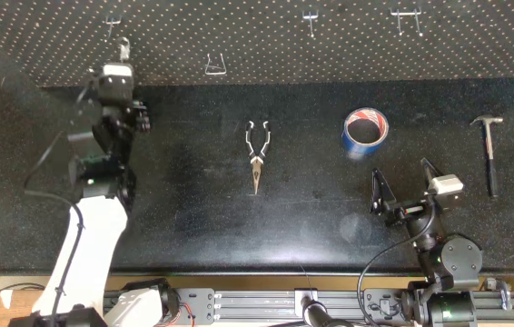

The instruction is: Place Tools Onto Pegboard

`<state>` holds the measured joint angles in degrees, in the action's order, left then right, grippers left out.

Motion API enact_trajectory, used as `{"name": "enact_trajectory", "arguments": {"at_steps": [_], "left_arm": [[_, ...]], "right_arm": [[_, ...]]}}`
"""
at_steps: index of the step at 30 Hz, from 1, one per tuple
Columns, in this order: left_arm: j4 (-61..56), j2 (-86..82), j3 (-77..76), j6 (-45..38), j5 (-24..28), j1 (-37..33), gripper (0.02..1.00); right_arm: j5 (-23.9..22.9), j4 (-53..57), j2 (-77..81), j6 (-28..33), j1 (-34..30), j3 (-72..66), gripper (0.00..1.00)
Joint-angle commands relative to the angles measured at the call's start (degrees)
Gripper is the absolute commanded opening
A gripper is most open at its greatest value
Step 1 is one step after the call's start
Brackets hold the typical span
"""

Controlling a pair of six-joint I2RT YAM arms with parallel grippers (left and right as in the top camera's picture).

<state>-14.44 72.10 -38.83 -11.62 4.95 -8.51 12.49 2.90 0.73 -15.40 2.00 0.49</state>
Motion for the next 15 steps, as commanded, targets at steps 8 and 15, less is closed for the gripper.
{"name": "enact_trajectory", "arguments": {"at_steps": [8, 15], "left_arm": [[3.7, 1.4, -5.3, 7.8, -7.7, -0.2, 0.027], [6.0, -1.4, -5.3, 8.2, -6.6, 1.6, 0.027]], "right_arm": [[0.1, 0.1, -0.5, -0.6, 0.3, -0.3, 0.996], [0.1, 0.1, -0.5, -0.6, 0.3, -0.3, 0.998]]}}
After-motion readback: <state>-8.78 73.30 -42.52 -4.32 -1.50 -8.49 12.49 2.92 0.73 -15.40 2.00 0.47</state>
